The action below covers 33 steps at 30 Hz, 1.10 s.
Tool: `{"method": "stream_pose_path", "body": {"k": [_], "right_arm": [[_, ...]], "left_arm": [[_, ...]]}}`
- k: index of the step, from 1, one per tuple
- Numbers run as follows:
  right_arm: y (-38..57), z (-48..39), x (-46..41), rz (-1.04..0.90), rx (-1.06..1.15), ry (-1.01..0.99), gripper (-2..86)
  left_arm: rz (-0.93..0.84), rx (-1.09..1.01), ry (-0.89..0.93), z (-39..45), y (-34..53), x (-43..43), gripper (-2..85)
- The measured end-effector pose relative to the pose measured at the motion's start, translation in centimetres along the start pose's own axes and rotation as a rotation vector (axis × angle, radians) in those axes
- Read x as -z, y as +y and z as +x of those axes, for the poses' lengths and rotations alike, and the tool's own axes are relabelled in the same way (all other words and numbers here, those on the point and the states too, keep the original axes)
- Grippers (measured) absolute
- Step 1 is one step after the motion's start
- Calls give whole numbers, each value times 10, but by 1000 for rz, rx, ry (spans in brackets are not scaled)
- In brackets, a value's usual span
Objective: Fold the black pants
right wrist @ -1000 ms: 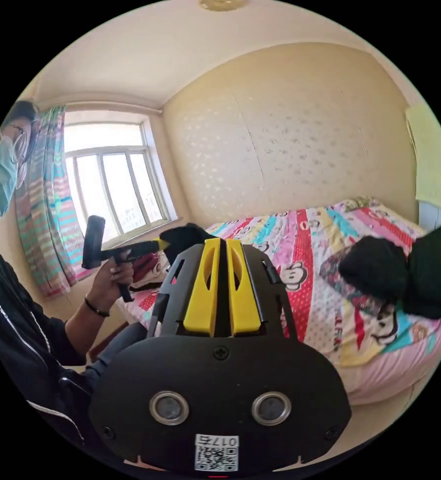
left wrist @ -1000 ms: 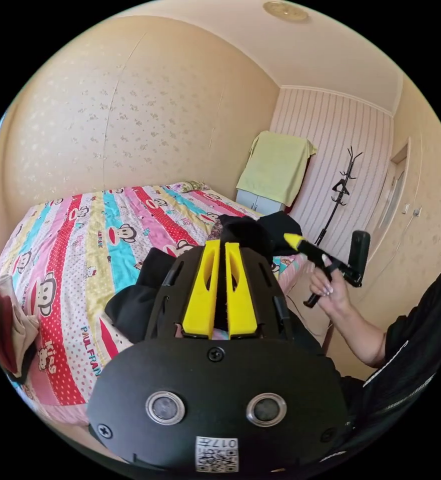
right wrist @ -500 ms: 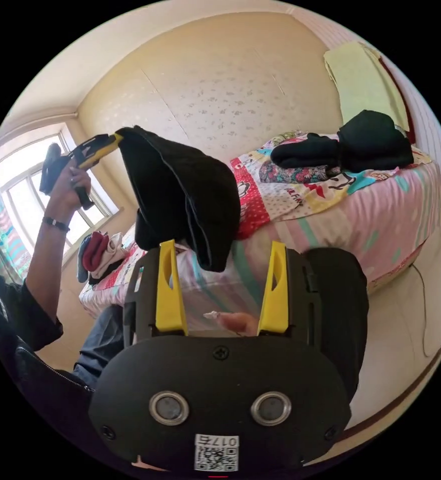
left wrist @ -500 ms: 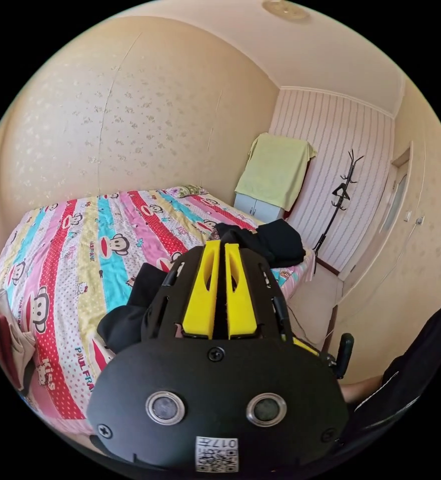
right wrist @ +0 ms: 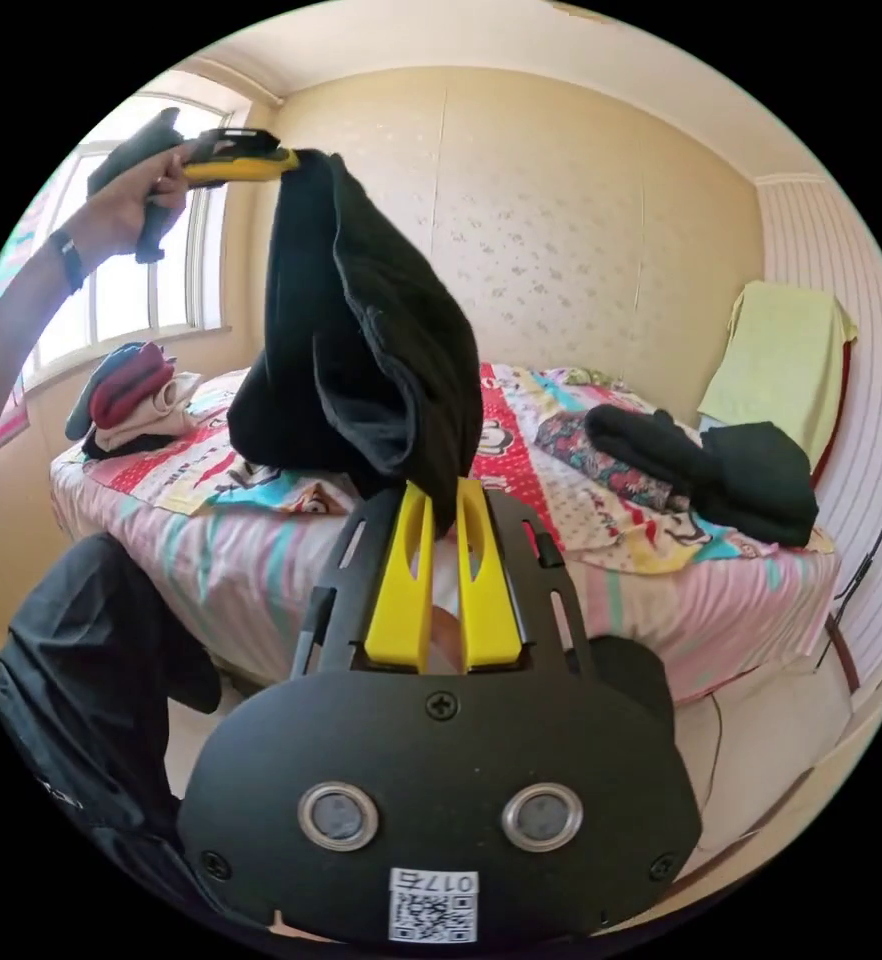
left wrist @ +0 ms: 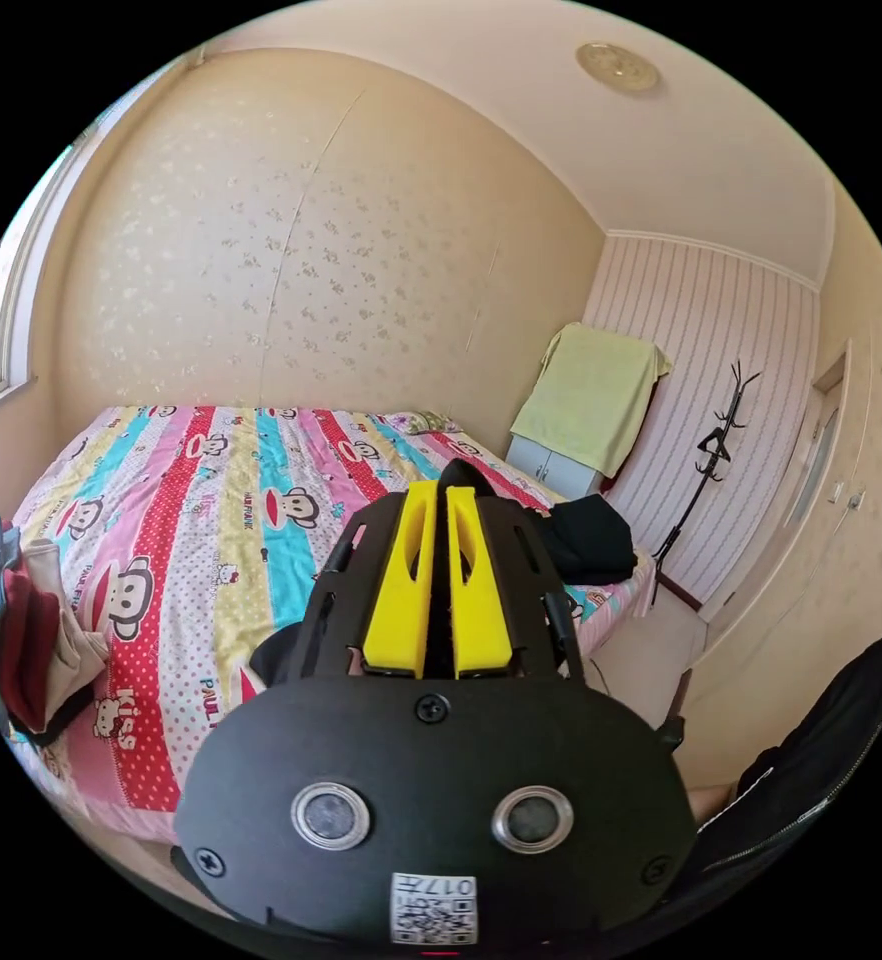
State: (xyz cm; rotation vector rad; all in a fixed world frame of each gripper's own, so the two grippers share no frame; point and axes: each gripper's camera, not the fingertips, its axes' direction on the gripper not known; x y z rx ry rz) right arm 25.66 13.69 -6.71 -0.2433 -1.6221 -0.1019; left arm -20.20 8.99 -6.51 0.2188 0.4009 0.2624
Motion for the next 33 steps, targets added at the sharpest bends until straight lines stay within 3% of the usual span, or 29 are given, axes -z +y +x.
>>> {"method": "stream_pose_path", "body": {"k": [3,6,13,18,21,26,33], "right_arm": [[-78,44,28,71,-89,-158,45],[-175,56,63,167,-10,-244,41],[-378,-10,222,414,255,-331,37],[-456,-52,348,589,346,-324,36],[-497,-76,405,608,398,-270,36],[-552,-95,440,548,442,-227,34],[-619,-82,381,464,353,-315,34]], "left_arm": [[51,12,-14,-5,-8,36,-4],[114,-38,-49,2,-28,86,-4],[344,-153,-69,45,-100,258,-2],[533,-289,-123,110,-158,388,1],[558,-348,-191,155,-199,441,2],[503,-414,-335,207,-262,469,3],[519,-481,-447,235,-323,435,5]]}}
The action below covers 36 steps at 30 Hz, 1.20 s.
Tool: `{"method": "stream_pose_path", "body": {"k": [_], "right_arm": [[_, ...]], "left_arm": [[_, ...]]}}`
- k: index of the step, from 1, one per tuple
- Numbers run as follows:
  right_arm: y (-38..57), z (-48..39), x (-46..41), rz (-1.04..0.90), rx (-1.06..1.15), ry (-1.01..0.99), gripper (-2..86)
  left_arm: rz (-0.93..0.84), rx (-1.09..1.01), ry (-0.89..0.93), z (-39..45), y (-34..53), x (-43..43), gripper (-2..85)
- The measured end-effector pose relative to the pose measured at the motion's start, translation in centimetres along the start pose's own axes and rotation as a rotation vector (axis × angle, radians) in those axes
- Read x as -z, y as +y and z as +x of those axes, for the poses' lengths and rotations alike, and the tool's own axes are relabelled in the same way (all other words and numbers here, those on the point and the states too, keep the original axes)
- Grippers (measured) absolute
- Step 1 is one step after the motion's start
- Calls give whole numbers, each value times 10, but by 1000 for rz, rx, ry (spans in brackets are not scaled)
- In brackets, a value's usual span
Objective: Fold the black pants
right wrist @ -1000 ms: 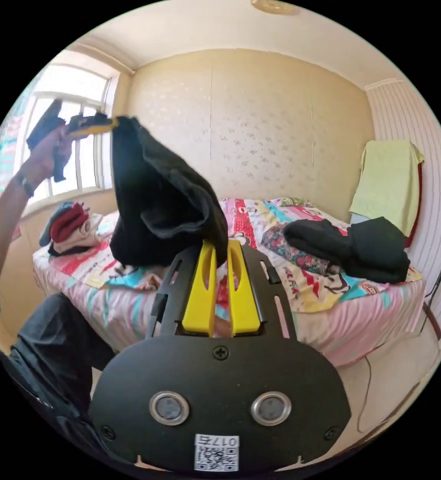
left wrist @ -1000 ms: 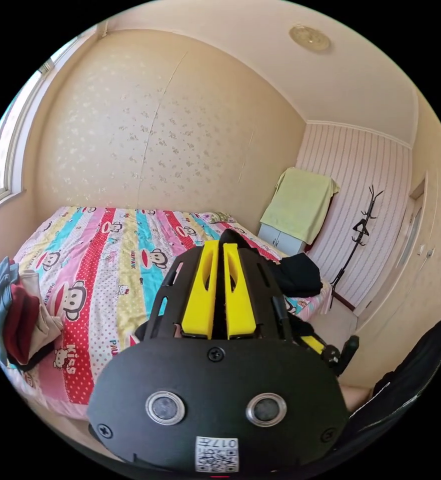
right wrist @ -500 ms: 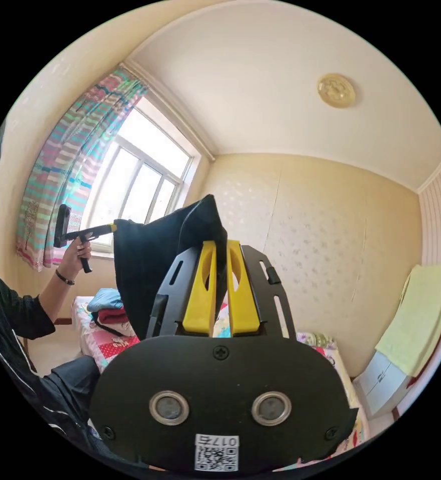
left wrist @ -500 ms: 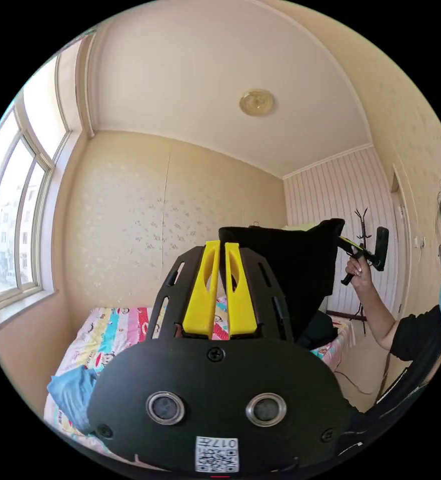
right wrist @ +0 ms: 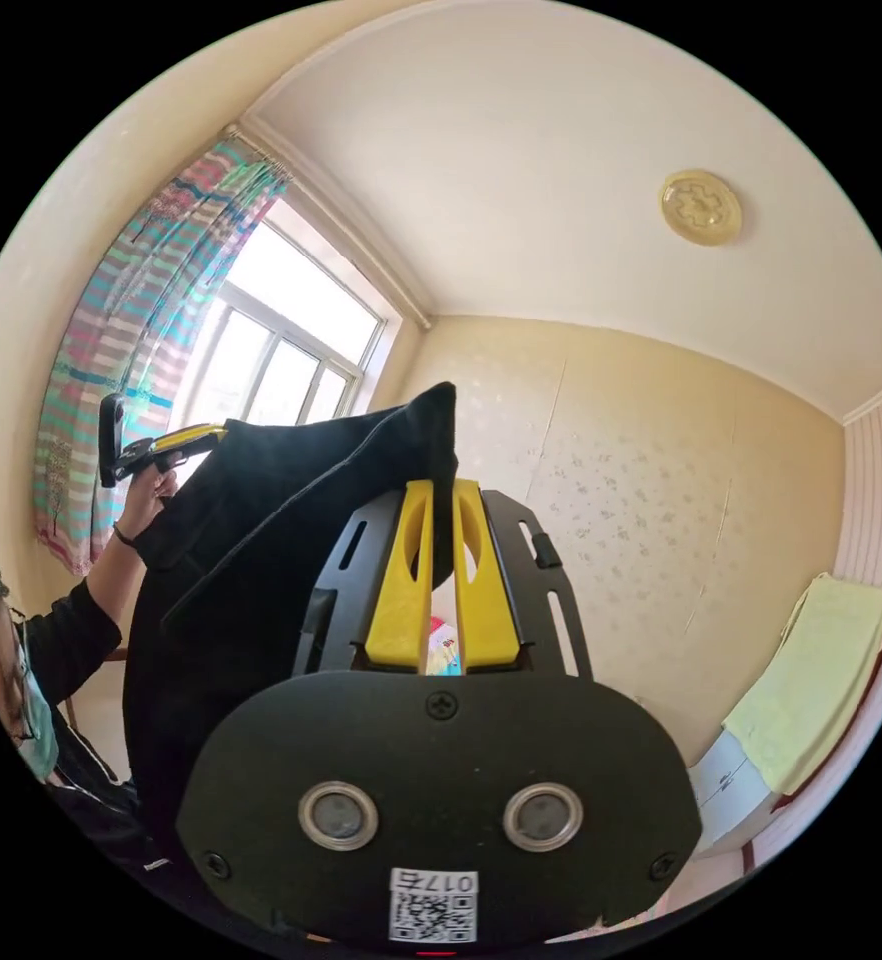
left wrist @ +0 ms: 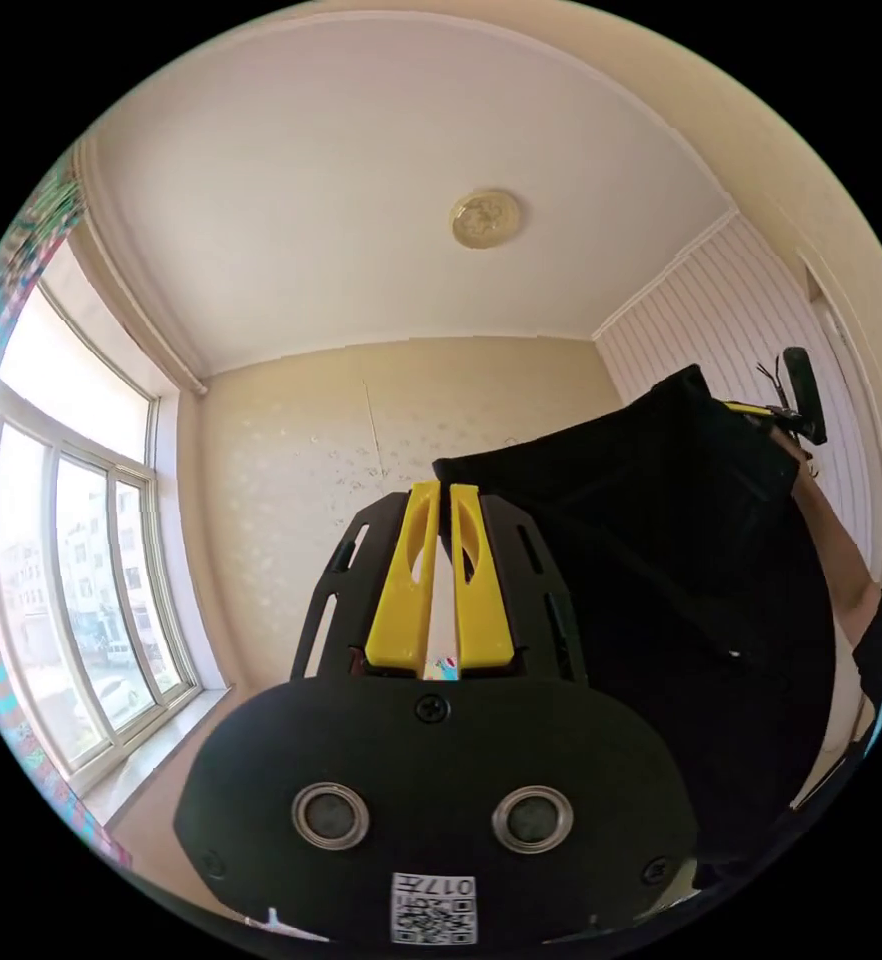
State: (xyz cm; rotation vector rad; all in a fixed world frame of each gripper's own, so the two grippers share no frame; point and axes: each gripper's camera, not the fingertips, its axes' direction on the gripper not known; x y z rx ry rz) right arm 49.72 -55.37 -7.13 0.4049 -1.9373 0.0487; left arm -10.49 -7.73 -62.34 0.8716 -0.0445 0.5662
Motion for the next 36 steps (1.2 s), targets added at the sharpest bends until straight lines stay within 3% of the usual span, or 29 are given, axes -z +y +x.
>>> {"method": "stream_pose_path", "body": {"k": [5,10,12,13,16,18,20,22,25,27,30,34,36], "right_arm": [[23,58,-119,-103,-64,-15,38],[104,138,-382,-329,-160,173,56],[167,159,-435,-366,-319,202,67],[212,163,-456,-345,-380,150,70],[333,139,-494,-465,-270,16,74],[416,115,-490,-542,-230,-76,78],[503,93,-466,-596,-271,-205,80],[610,66,-420,-659,-408,-368,84],[725,26,-350,-702,-635,-554,97],[777,-1,-303,-723,-755,-537,113],[836,-52,-233,-732,-876,-500,143],[883,-117,-180,-815,-847,-431,169],[892,-130,-154,-707,-854,-370,170]], "left_arm": [[-134,-61,-25,5,3,-129,11],[-442,-39,-122,-14,61,-387,52],[-625,-11,-389,-16,137,-476,95],[-647,-21,-435,-12,158,-489,104],[-667,-238,-540,32,287,-527,117],[-720,-487,-445,86,408,-526,109],[-778,-568,-314,126,493,-503,110],[-826,-492,-160,158,556,-466,112],[-930,-200,149,206,624,-399,113],[-1007,-15,351,251,656,-354,115],[-1160,80,460,318,691,-320,134],[-1220,313,575,371,727,-303,164],[-1261,438,586,391,747,-303,164]]}}
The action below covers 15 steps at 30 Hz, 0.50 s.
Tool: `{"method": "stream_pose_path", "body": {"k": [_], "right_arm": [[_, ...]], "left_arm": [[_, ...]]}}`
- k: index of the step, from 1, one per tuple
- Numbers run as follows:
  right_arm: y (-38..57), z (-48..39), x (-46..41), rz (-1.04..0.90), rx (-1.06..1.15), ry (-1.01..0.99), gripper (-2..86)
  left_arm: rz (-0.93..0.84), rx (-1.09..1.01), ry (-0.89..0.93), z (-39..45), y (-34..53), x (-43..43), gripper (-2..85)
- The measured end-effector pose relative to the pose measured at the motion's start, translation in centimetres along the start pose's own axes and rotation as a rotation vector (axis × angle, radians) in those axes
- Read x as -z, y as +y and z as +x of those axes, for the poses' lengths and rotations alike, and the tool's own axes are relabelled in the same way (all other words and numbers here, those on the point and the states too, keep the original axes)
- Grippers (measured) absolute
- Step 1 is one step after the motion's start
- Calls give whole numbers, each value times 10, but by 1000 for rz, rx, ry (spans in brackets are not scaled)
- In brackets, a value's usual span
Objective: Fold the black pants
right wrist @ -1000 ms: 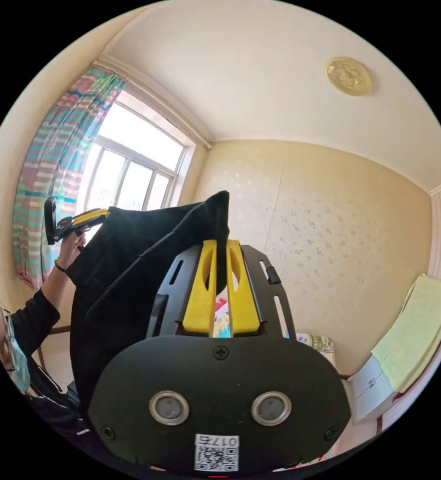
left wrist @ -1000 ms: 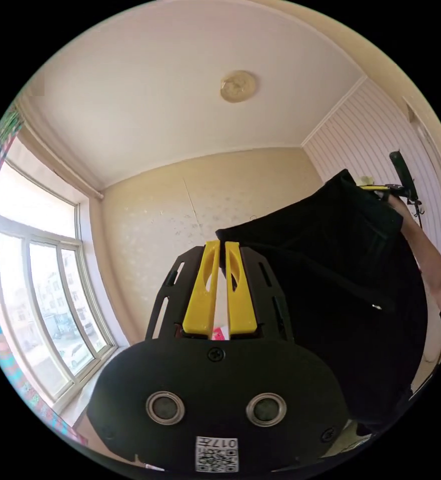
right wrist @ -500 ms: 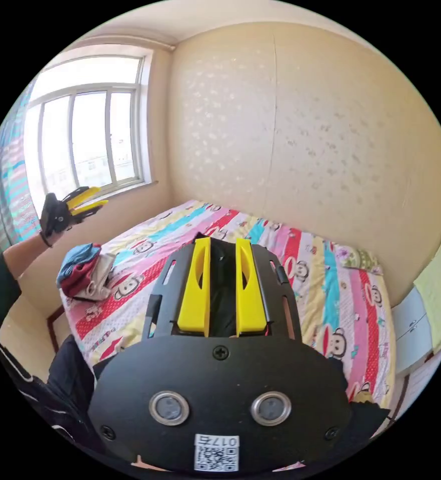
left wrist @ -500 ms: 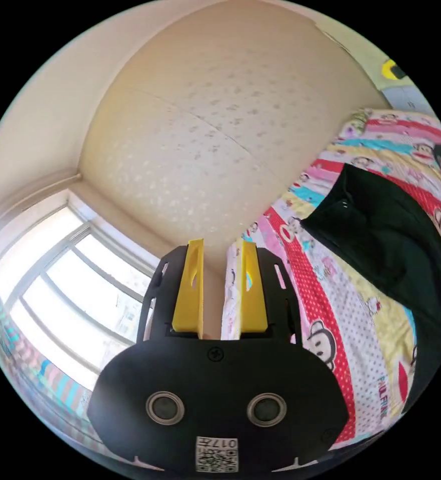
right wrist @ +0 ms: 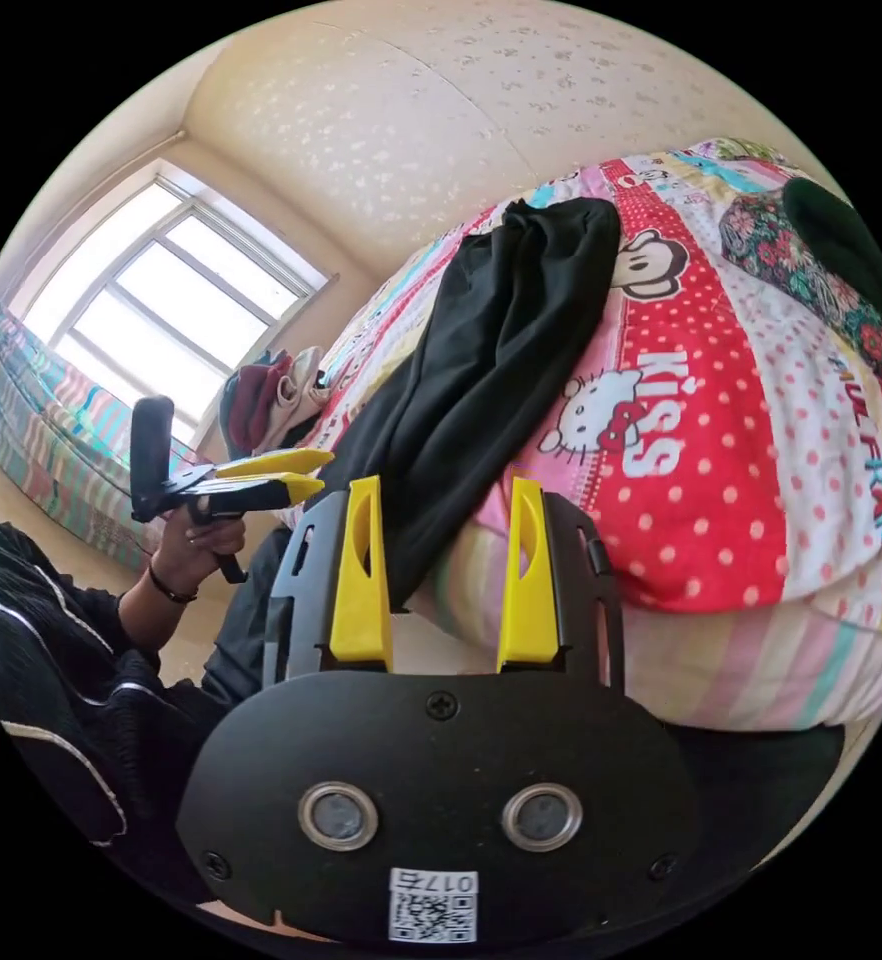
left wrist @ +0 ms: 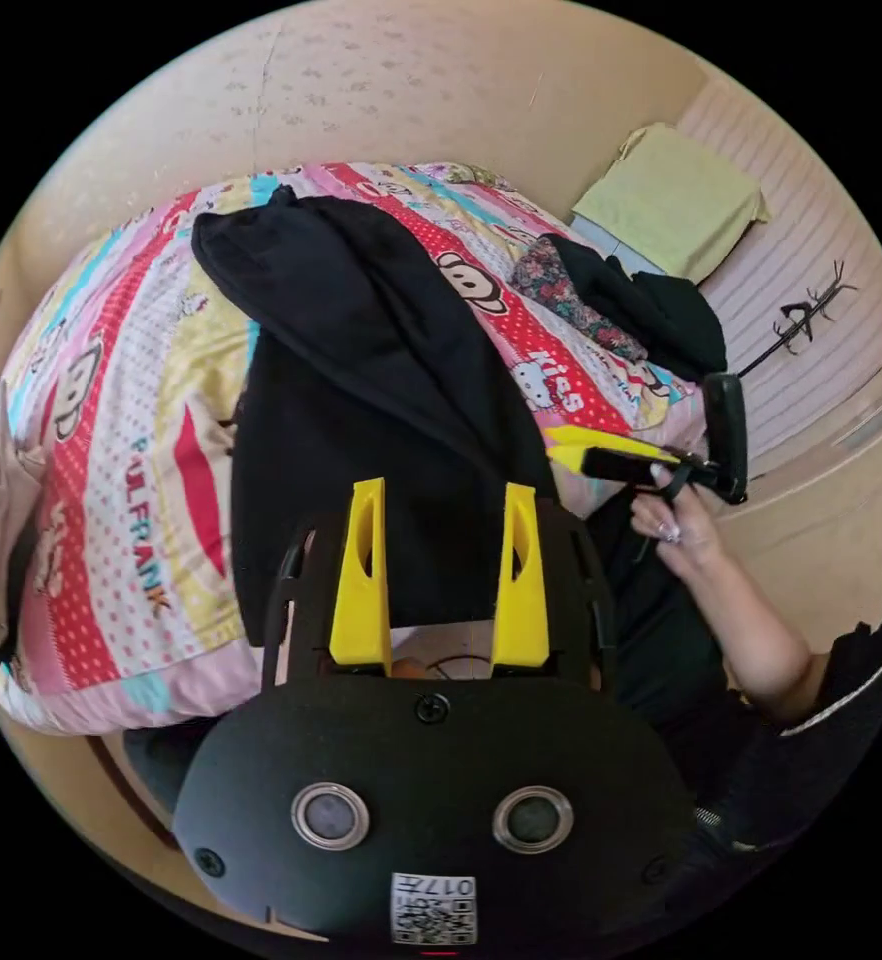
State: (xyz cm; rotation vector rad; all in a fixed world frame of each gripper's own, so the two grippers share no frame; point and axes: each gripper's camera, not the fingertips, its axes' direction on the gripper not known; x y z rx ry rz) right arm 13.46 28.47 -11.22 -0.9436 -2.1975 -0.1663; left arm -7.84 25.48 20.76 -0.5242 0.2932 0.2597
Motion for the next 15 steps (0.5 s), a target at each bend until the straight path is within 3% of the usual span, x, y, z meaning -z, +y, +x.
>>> {"method": "stream_pose_path", "body": {"k": [5,8,10,13,15], "right_arm": [[68,11,14,224,59,-8,152],[90,15,24,229,69,14,129],[97,18,34,206,43,-14,123],[110,29,43,226,-6,-66,118],[118,38,50,243,-51,-122,113]], "left_arm": [[19,102,23,9,5,-32,153],[52,101,-58,12,7,-27,49],[107,135,-20,1,13,-8,16],[235,240,236,-48,24,49,5],[380,316,197,-98,40,118,-1]]}}
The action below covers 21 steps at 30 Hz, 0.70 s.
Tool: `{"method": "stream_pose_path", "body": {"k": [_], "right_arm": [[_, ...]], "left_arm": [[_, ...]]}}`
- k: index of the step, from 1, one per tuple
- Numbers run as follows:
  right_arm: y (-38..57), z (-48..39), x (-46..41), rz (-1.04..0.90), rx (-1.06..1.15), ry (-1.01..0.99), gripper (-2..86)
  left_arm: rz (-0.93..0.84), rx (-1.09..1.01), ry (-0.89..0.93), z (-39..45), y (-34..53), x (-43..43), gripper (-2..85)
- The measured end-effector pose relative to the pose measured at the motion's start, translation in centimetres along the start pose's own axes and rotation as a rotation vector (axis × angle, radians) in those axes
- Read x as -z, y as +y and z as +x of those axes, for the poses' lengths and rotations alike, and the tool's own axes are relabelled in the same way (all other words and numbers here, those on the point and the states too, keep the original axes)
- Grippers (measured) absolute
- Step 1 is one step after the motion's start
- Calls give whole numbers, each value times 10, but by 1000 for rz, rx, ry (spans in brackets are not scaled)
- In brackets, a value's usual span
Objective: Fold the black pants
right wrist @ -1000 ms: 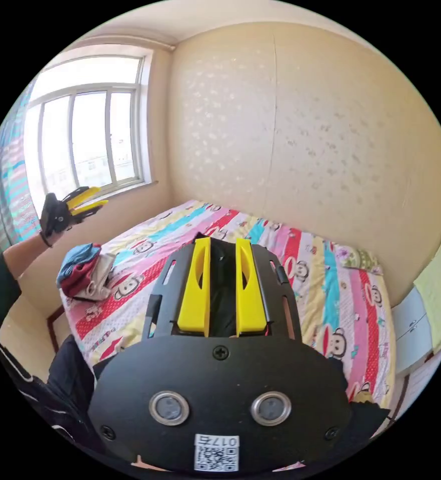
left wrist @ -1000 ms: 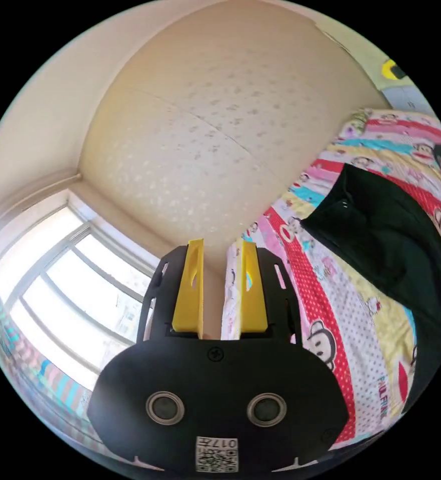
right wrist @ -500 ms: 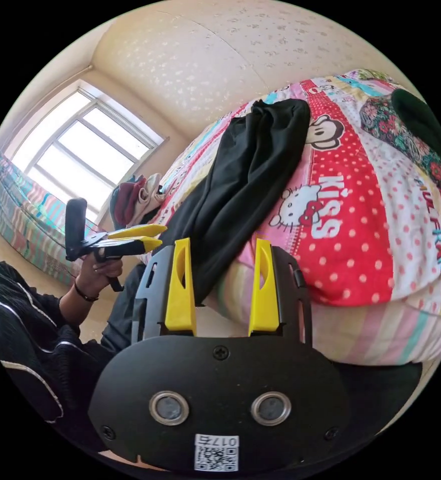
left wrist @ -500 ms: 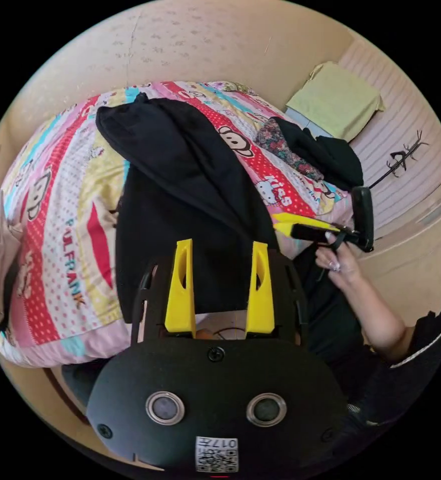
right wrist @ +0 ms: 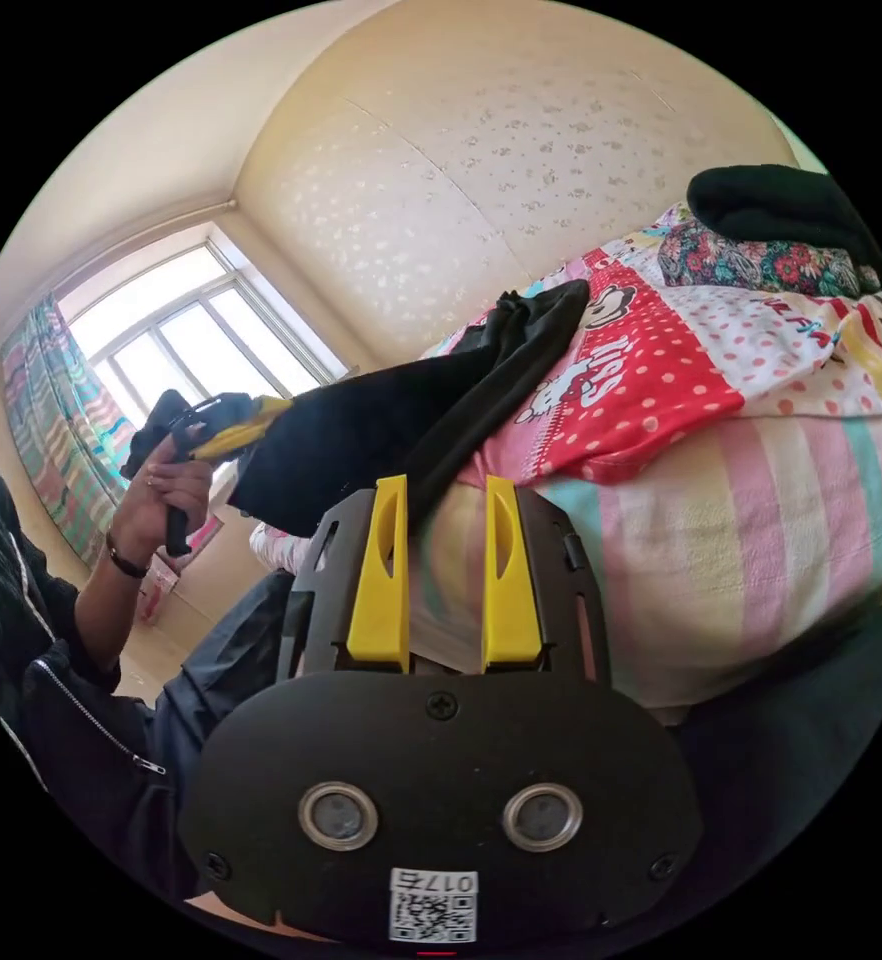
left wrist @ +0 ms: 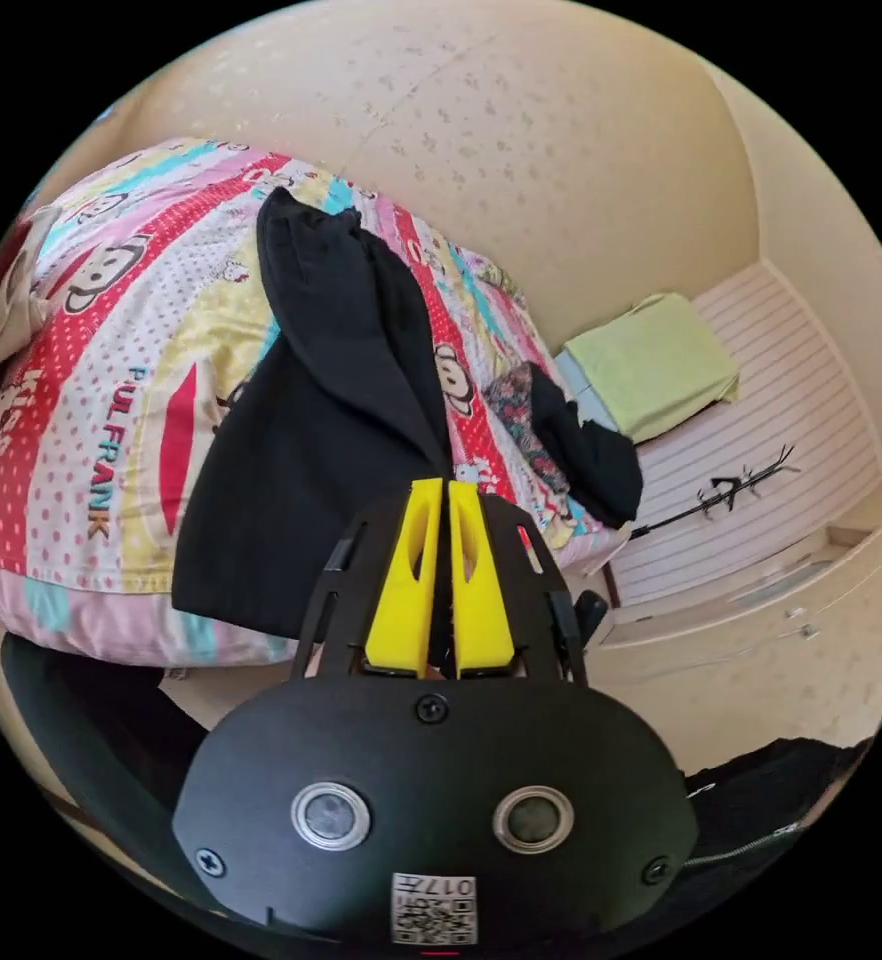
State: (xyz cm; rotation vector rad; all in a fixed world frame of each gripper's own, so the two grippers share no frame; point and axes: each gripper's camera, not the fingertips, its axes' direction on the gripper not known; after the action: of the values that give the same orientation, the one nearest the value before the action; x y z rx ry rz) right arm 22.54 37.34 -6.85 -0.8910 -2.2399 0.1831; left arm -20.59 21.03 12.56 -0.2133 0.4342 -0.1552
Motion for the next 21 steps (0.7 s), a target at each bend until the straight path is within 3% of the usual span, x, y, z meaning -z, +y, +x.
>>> {"method": "stream_pose_path", "body": {"k": [4,6,9,17,21], "right_arm": [[6,7,15,-42,-53,-54,105],[9,4,21,-54,-51,-62,109],[15,-3,27,-66,-43,-67,119],[30,-35,7,-274,1,-97,84],[-2,-79,67,-143,69,-16,45]], "left_arm": [[345,50,-268,-48,-2,139,-7],[498,197,-417,-100,28,206,-8],[354,338,-479,-161,73,228,-6],[31,142,-326,-177,153,137,67],[23,44,-161,-154,140,114,70]]}}
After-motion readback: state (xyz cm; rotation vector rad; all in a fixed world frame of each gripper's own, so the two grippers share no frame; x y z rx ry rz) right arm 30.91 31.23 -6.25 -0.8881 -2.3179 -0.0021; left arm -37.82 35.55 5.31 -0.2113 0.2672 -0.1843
